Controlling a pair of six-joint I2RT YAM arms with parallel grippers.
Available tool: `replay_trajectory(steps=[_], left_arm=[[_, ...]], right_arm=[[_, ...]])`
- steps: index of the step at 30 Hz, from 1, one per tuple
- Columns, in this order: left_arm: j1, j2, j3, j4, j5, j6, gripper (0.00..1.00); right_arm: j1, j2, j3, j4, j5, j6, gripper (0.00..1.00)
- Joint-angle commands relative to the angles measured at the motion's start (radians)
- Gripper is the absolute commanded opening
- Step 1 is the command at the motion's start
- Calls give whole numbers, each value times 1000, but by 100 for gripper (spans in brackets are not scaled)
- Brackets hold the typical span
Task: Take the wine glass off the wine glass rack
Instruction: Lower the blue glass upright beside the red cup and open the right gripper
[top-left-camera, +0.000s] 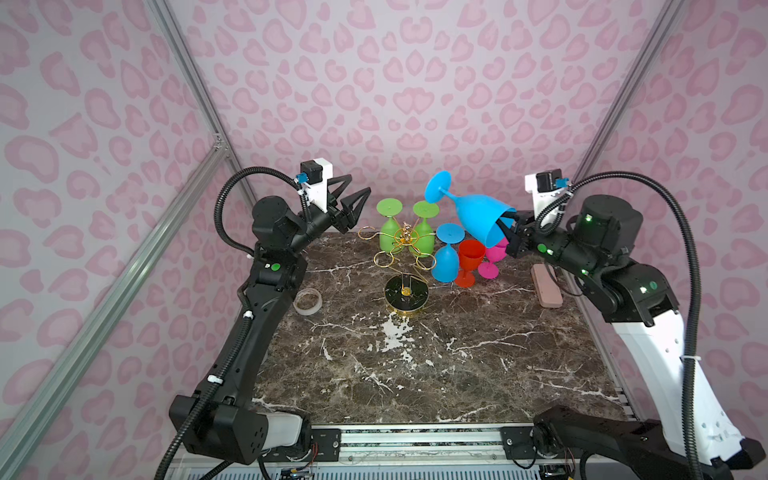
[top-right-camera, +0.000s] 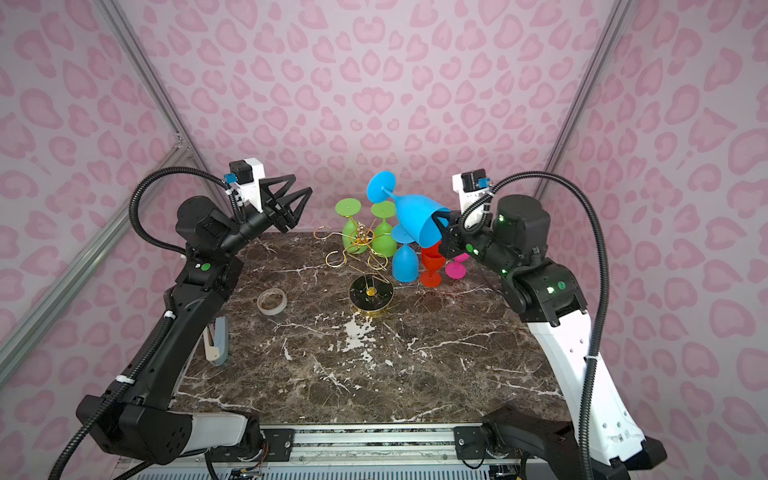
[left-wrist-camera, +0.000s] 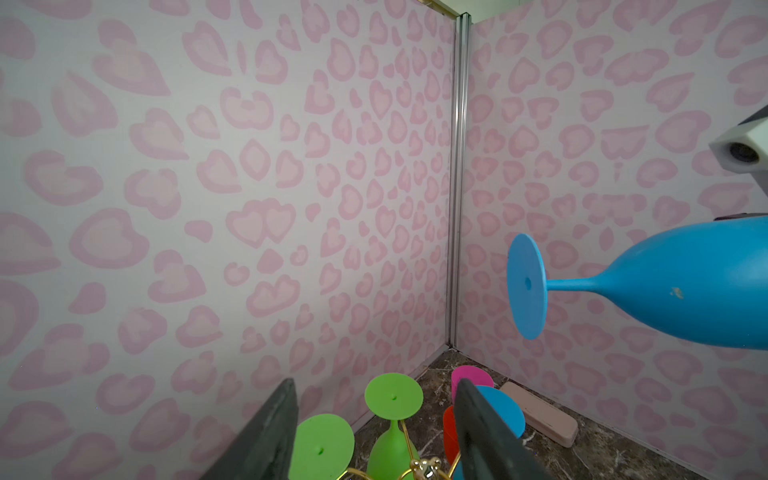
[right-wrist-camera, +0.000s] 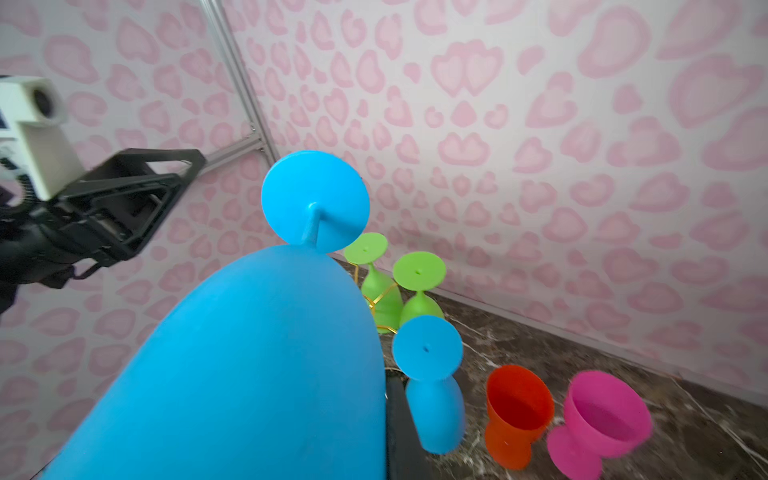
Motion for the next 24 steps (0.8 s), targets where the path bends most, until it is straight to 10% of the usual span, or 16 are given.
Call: replay_trajectory(steps=[1,9,24], left_arm=[[8,-25,-16,70,-153,0,70],[110,-41,-50,75,-198,-254,82],[169,-89,-144,88,-230,-347,85]], right_arm=[[-84,-49,-46,-185,76,21,0],[-176,-57,-67,-567,219,-16,0],[-149,267,-165,-639,225,-79,0]])
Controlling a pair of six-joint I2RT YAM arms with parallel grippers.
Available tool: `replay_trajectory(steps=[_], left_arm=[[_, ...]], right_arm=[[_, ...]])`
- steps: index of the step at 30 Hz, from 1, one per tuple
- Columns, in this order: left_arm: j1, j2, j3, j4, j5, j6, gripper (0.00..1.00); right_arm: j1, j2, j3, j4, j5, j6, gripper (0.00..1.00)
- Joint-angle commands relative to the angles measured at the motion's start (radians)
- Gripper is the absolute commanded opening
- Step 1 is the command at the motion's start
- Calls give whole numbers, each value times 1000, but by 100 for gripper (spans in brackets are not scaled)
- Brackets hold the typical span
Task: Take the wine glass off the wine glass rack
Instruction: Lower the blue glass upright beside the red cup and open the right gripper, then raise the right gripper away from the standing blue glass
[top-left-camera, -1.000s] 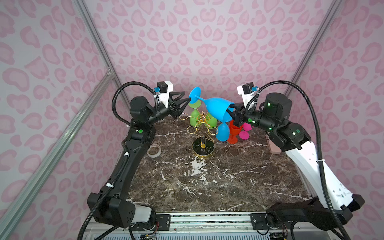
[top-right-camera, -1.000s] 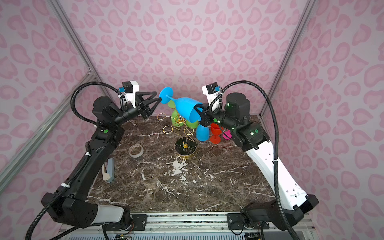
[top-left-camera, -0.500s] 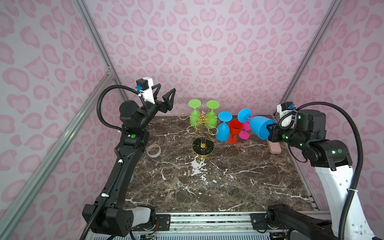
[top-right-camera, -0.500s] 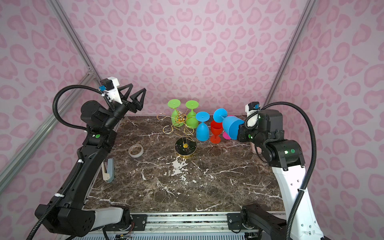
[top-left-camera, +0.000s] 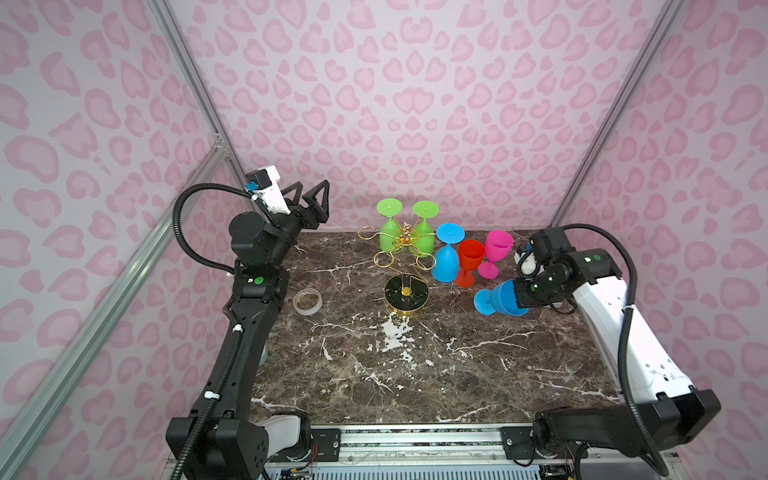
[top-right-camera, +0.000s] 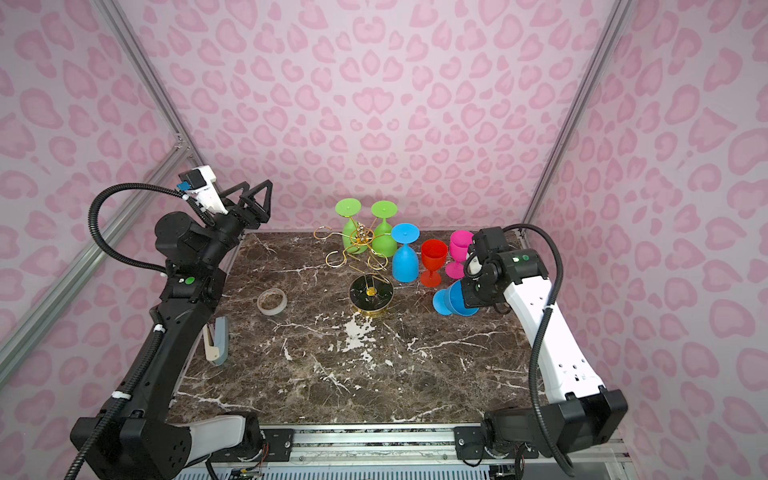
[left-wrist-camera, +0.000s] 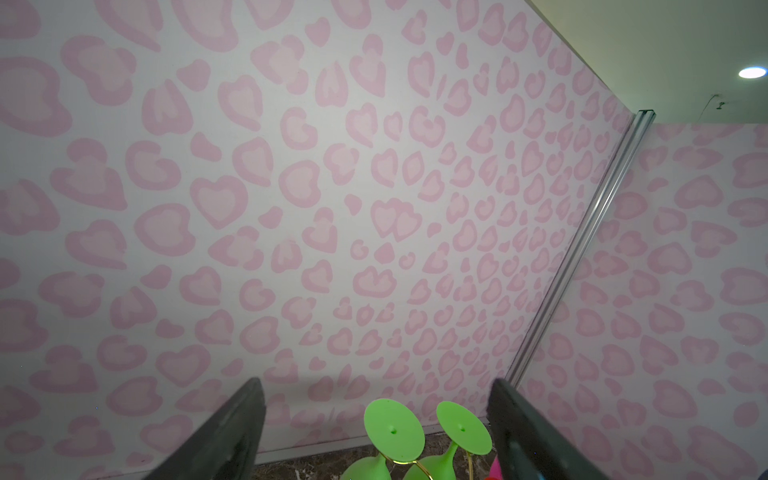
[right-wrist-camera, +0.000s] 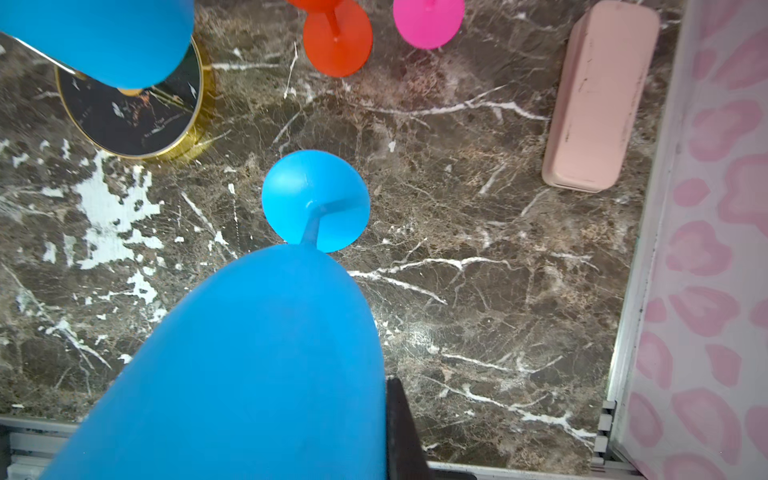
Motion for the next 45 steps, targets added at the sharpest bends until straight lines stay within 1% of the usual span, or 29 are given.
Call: replay_trajectory(steps=[1,4,7,10,14,16,20,23,26,31,35,37,40,43,45], left_arm=[[3,-10,-3,35,-12,-4,85],[4,-9,-2,32,-13,-1,85],[6,-8,-2,27,-19,1,85],[6,-7,2,18,-23,1,84],[8,-2,11,12,-22,-4,83],[8,1,16,5,-21,-3,83],[10,4,19,-2,-18,-2,82],[14,6,19,-5,-18,-2,82],[15,9,20,-7,-15,-6,81],[17,12,19,-11,-16,-30,81],[19,15,17,-14,-12,-43,80],[21,12,15,-14,-9,-53,80],[22,3,7,-16,-2,-64,80],[25,-13,-3,-18,5,-77,80],[25,-28,-17,-11,6,-89,80]], right_arm=[[4,87,33,0,9,-36,0],[5,226,120,-45,31,-54,0],[5,327,155,-36,41,-68,0],[5,405,189,-25,55,-67,0],[5,463,224,-6,35,-74,1],[5,484,245,-8,38,-77,6],[6,519,286,-22,45,-83,21],[8,529,306,-27,46,-84,27],[9,522,333,-34,43,-84,30],[2,466,408,-44,26,-83,35],[-12,392,455,-14,-41,-76,37],[-25,346,446,27,-100,-66,37],[-57,263,381,139,-272,-25,37],[-90,141,230,371,-482,103,37],[-93,54,81,615,-609,260,37]])
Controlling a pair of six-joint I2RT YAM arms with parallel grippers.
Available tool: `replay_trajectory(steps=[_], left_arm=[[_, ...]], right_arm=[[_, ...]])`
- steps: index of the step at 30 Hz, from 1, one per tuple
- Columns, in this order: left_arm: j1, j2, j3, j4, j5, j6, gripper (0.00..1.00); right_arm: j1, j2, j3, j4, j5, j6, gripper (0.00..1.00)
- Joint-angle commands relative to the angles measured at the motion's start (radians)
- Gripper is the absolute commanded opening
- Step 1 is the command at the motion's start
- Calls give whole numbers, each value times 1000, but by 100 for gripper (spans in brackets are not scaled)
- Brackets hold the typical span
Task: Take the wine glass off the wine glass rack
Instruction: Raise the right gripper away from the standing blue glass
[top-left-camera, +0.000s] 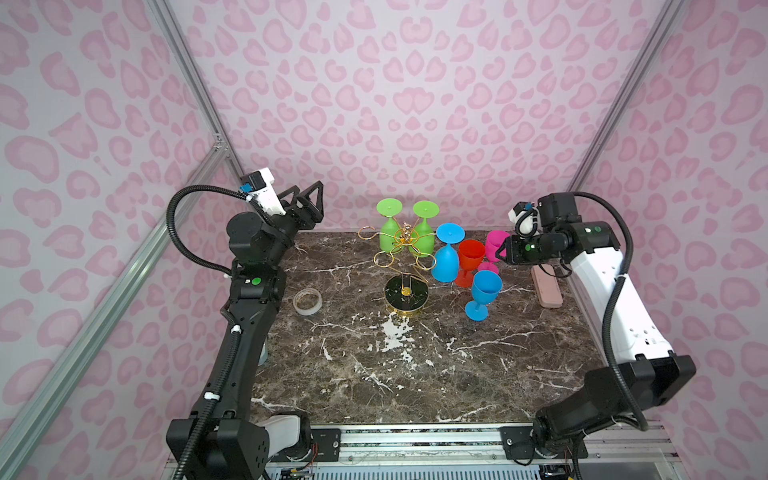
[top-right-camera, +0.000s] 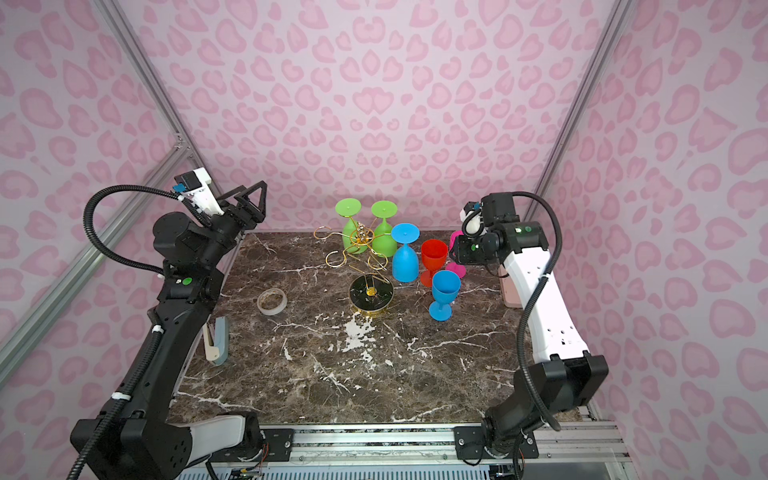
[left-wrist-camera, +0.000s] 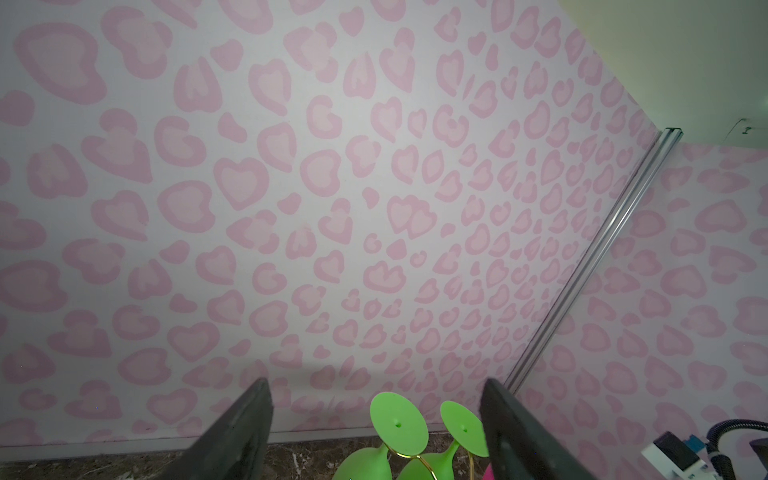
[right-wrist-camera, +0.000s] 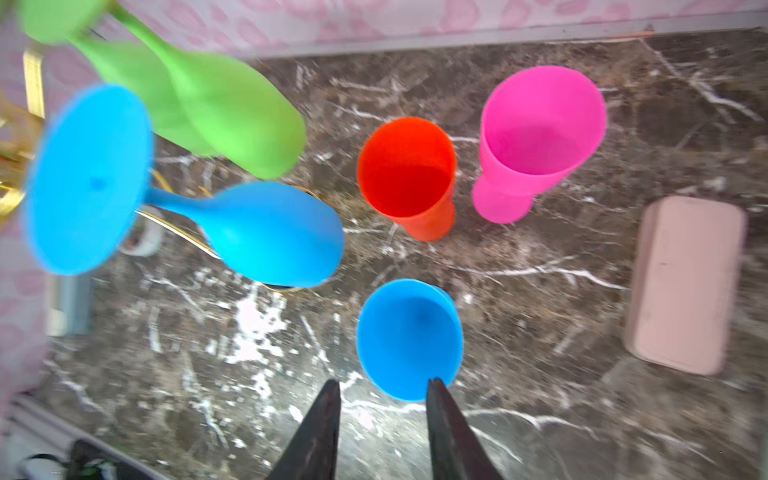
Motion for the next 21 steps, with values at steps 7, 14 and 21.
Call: replay_trajectory(steps=[7,14,21], left_arm=[[1,-35,-31,39,34,-67,80],[1,-50,-41,45,43,-73,80],[1,-55,-39,35,43,-66,80]], right_arm=[[-2,-107,-302,756,-414,552,37],[1,-64,-346,895,-425,671,37],[14,-15,-364,971,-435,721,36]])
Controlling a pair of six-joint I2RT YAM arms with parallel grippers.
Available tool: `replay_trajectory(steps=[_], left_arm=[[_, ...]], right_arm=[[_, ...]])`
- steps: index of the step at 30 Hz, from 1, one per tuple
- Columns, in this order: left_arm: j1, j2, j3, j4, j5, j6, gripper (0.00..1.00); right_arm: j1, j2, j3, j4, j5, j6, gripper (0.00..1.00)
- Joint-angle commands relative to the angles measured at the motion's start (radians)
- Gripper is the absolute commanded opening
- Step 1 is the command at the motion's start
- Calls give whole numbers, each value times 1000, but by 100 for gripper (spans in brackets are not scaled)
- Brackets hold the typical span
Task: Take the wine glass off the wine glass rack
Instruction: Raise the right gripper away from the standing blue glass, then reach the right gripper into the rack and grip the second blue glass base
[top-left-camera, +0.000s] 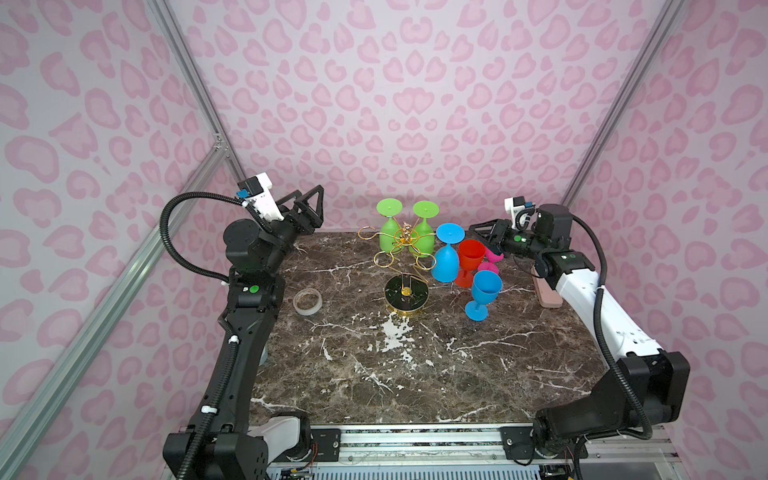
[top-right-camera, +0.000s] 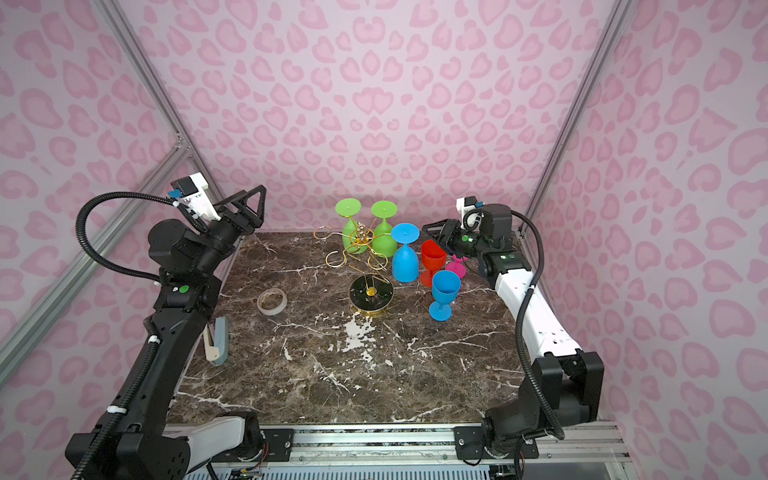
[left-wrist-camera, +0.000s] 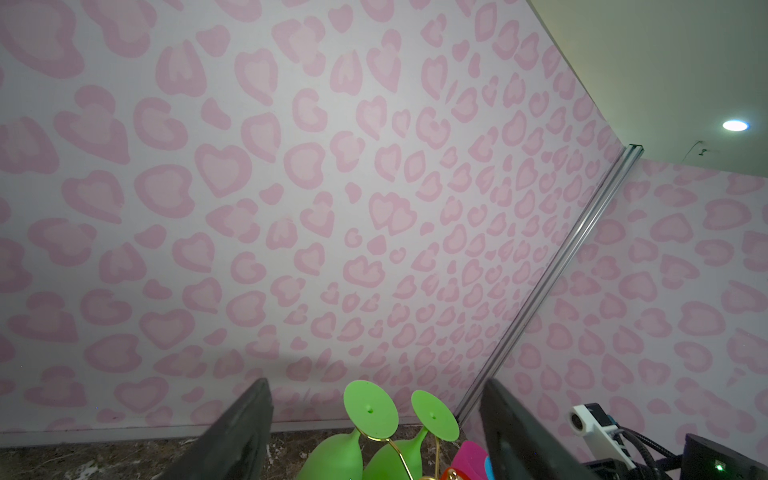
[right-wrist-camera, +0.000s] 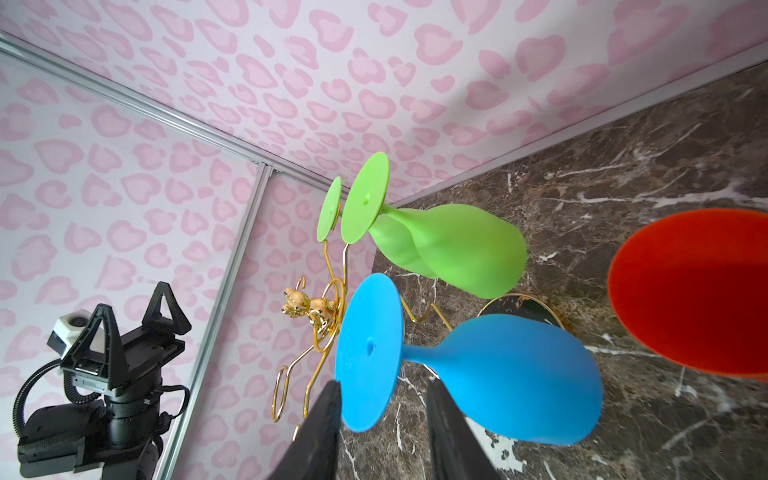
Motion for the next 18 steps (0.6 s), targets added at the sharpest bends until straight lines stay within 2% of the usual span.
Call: replay_trajectory(steps=[1,12,18], left_arm=[[1,-8,-1,32,9,1,80],[1,-9,-1,25,11,8,80],[1,-11,1,22,15,11,80]], right_arm=[[12,21,3,77,-17,34,36],[41,100,35,85,-19,35,35],[54,101,45,77,-17,29,26]])
